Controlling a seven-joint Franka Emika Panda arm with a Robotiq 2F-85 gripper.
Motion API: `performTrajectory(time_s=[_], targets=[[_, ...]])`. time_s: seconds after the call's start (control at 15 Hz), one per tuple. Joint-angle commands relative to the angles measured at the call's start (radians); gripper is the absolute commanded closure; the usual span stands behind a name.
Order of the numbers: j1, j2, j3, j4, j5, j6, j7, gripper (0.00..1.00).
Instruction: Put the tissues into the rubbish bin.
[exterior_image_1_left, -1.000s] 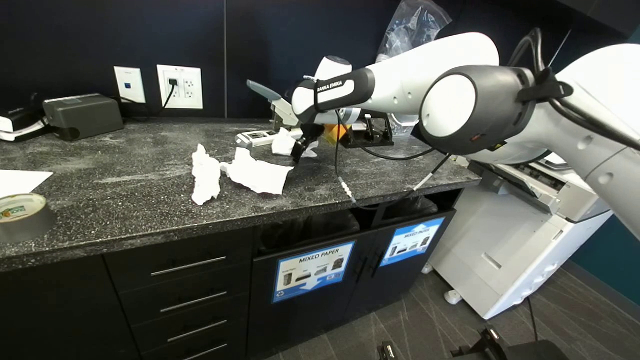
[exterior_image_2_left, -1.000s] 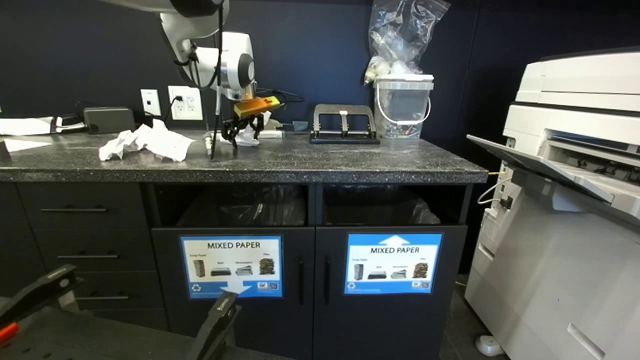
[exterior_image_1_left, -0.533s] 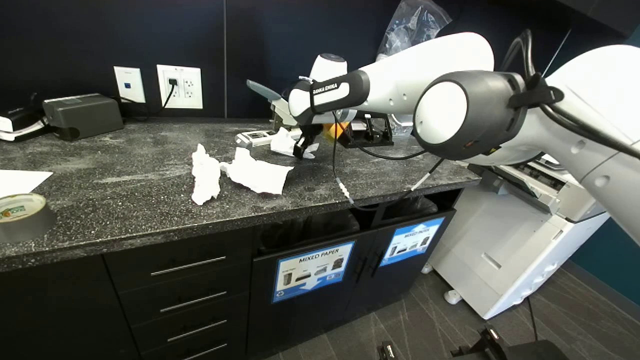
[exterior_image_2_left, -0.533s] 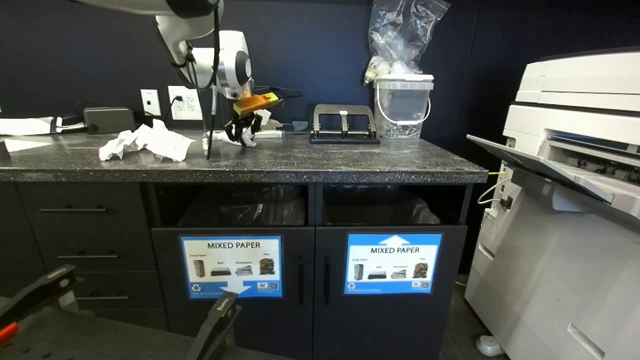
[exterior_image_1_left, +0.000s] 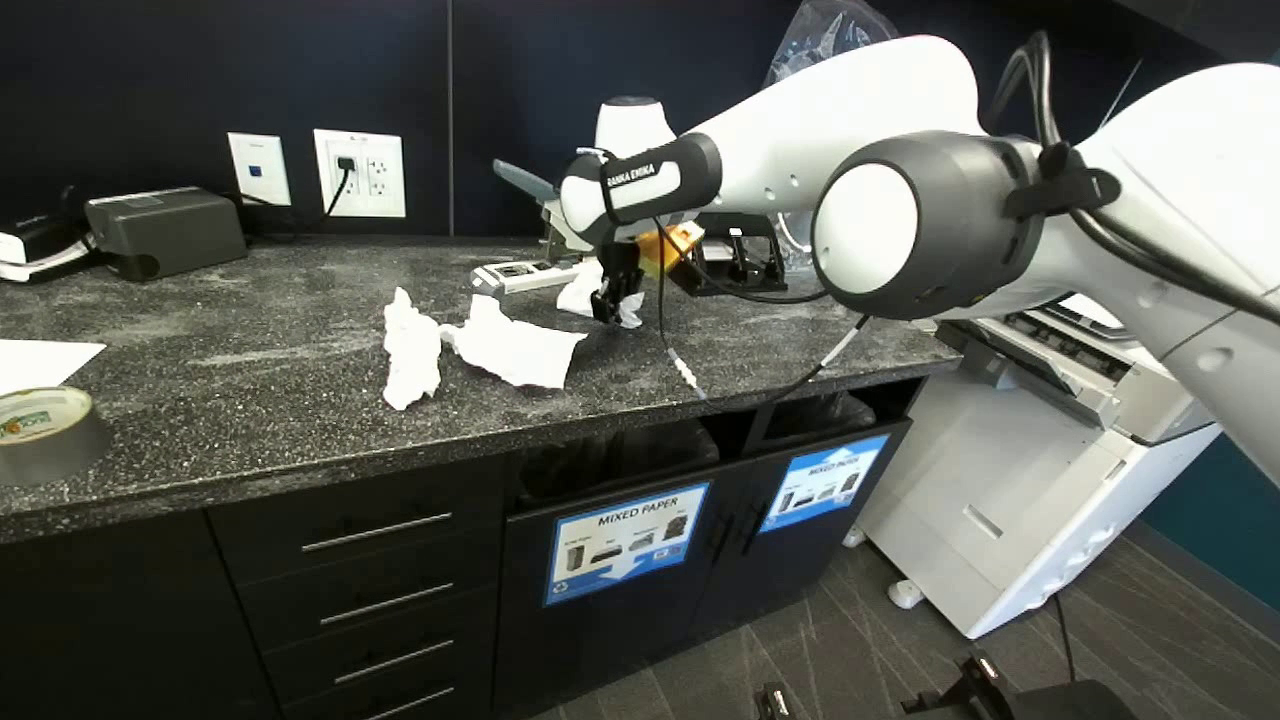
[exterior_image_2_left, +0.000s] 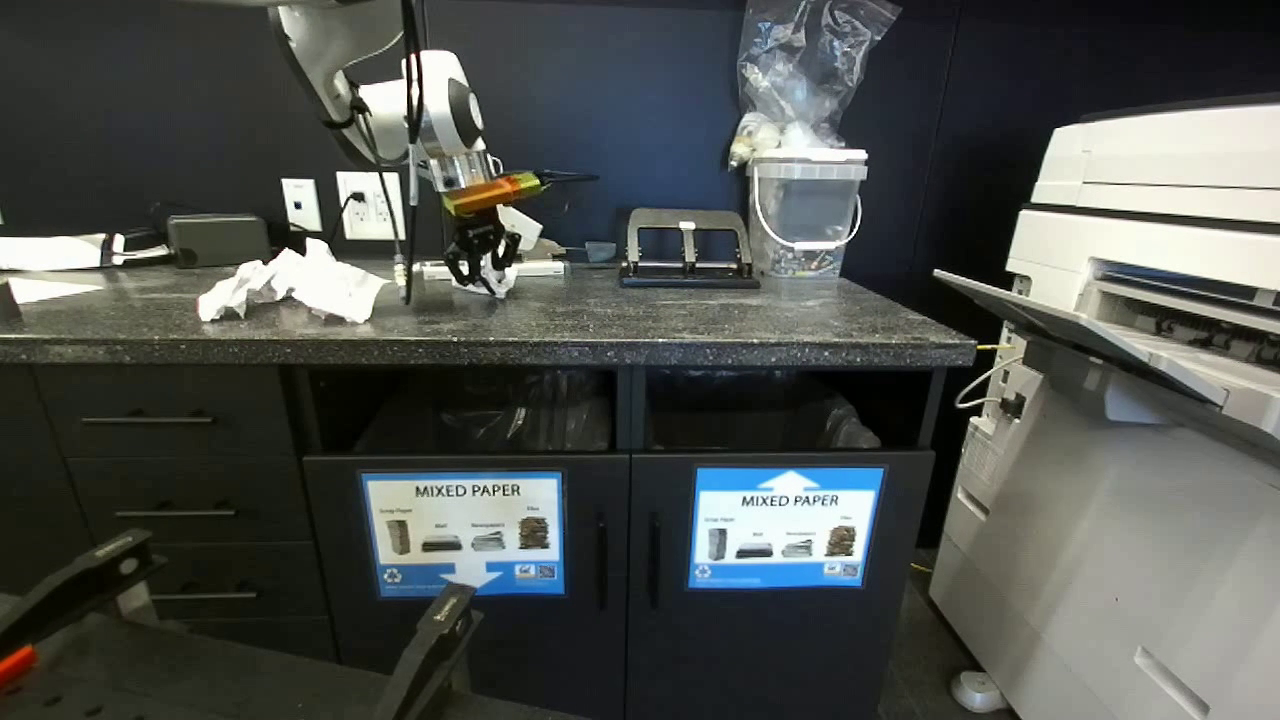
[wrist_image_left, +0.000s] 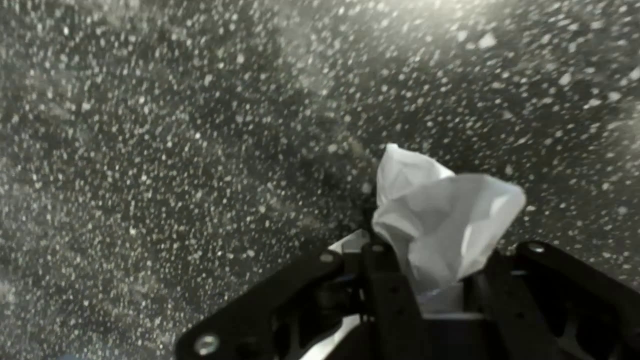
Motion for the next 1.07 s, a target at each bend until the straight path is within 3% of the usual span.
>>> performTrajectory(time_s=[0.0, 0.2, 0.47, 0.87, 1.0], targets=[[0.046, -0.092, -0.048, -0.111, -0.006, -0.113, 0.187, 0.94], [0.067, -0.172, -0.059, -0.232, 0.003, -0.134, 0.353, 0.93], [0.064, -0.300, -0.045, -0.425, 0.018, -0.070, 0.532, 0.93], [0.016, -0.478, -0.011, -0.688, 0.044, 0.099, 0.692, 0.93], [0.013, -0.534, -0.018, -0.779, 0.040, 0.095, 0.732, 0.93]])
